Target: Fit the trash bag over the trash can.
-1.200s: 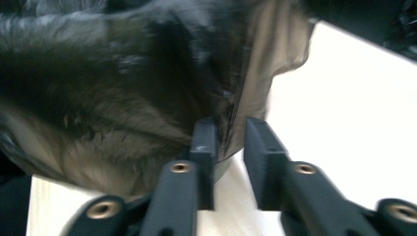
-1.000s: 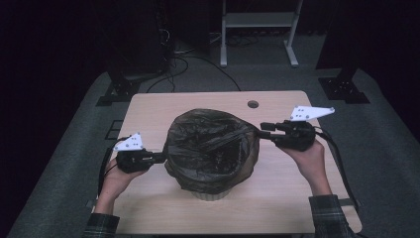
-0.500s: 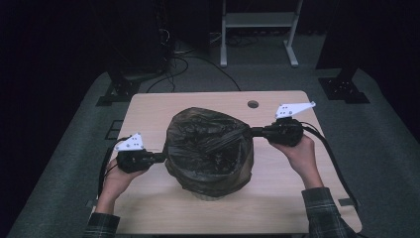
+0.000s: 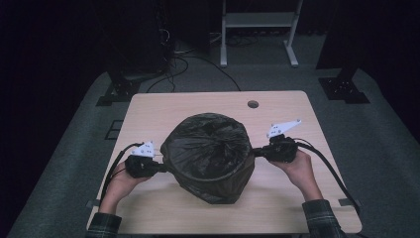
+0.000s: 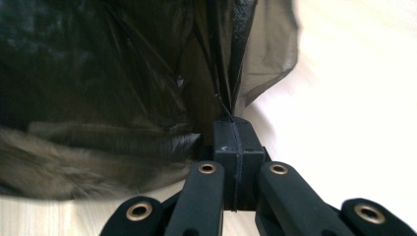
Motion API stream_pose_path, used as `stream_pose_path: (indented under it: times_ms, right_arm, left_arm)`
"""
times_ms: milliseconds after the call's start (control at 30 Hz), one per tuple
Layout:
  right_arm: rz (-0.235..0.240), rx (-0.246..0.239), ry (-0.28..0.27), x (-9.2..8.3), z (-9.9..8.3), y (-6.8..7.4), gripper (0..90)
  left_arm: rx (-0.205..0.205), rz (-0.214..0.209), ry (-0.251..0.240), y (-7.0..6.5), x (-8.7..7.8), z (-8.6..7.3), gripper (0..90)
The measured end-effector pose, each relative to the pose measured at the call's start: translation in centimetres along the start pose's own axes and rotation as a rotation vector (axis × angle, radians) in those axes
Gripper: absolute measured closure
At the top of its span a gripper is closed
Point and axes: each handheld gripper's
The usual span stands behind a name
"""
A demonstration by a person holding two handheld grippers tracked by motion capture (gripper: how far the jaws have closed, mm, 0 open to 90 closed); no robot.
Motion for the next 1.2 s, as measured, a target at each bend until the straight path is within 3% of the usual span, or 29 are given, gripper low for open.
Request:
stream_pose_path:
  times_ms: [100, 167, 367, 467, 667, 900, 1100, 1200]
  right_arm:
    - [-0.01, -0.014, -0.019, 0.0, -0.4, 0.2, 88.3]
    - [-0.043, -0.015, -0.057, -0.5, -0.3, 0.1, 70.3]
    - [-0.1, 0.01, -0.151, -3.3, 0.2, -0.5, 45.1]
    - [-0.111, 0.013, -0.209, -5.1, 0.3, -0.6, 35.2]
    - [-0.091, 0.017, -0.264, -7.8, 0.9, -0.7, 18.6]
    - [-0.09, -0.017, -0.294, -9.1, 2.5, 0.1, 12.2]
    - [-0.08, -0.055, -0.291, -9.0, 4.4, 1.0, 10.7]
    - [-0.075, -0.066, -0.288, -8.8, 5.1, 1.3, 9.5]
  left_arm:
    - [-0.004, -0.003, -0.033, 0.1, -0.3, 0.0, 86.5]
    - [-0.012, 0.011, -0.078, 0.2, -1.0, 0.0, 79.7]
    - [-0.018, 0.011, -0.214, 0.3, -3.9, 0.1, 60.5]
    - [-0.001, 0.007, -0.273, -0.1, -5.3, 0.5, 50.3]
    - [0.037, 0.0, -0.32, -1.1, -7.5, 1.7, 29.2]
    - [0.065, 0.05, -0.375, -2.3, -9.7, 3.1, 11.1]
    - [0.104, 0.069, -0.413, -3.1, -11.2, 4.2, 9.1]
    - [0.12, 0.044, -0.438, -3.3, -11.1, 4.8, 9.2]
Point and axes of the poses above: each handheld gripper's, and its own axes: x roughly forward along the jaws, z roughly out of its top, y roughly to its left, and after that the axes turned 5 degrees about -x, right-handed
